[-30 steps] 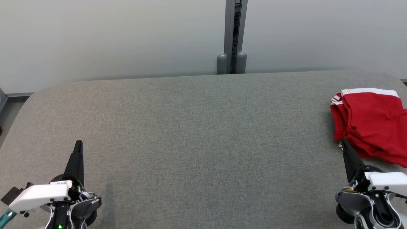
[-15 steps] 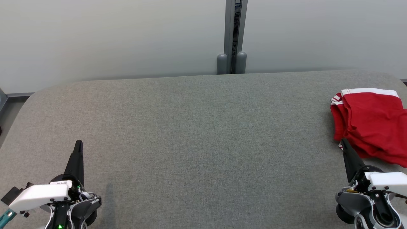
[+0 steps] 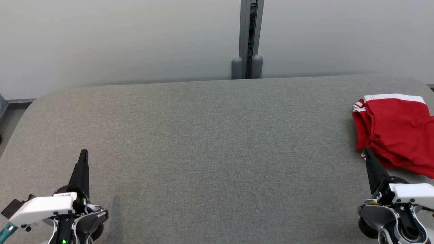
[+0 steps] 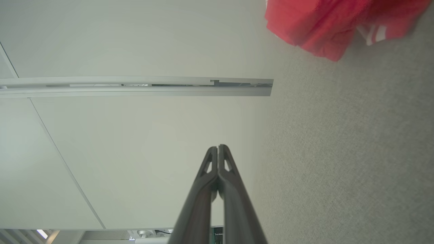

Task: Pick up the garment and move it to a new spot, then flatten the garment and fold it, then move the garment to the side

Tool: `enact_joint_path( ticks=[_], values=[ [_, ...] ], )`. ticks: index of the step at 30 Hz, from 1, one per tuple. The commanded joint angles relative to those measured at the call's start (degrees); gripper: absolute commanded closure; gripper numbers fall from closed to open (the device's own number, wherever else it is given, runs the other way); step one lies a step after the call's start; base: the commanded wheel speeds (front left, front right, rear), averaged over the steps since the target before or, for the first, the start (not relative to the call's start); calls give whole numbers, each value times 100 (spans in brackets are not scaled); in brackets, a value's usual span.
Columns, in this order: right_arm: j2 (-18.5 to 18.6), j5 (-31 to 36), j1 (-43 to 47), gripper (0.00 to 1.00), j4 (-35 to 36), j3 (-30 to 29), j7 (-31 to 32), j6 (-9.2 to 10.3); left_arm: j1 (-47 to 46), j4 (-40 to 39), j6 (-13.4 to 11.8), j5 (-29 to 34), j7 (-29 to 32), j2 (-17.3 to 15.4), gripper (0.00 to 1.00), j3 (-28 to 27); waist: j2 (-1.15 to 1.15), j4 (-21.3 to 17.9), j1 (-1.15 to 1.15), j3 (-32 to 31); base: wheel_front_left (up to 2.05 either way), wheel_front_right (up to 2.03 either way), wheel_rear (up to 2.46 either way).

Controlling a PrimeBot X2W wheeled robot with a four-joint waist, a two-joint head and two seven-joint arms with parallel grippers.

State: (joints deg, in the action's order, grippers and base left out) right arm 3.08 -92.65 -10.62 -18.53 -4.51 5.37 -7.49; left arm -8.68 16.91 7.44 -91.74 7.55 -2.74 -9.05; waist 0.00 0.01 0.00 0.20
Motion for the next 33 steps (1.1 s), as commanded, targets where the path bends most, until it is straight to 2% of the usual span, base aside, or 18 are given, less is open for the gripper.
enact_joint_path(
  ticks=[1,33],
  values=[
    [9,26,-43,100,0,-2,34,0,-78,-9,19,2,18,-26,100,-17,0,0,0,0,0,0,0],
    [4,35,-45,100,0,-19,40,0,-78,-10,19,2,17,-26,100,-16,0,0,0,0,0,0,0]
  ],
)
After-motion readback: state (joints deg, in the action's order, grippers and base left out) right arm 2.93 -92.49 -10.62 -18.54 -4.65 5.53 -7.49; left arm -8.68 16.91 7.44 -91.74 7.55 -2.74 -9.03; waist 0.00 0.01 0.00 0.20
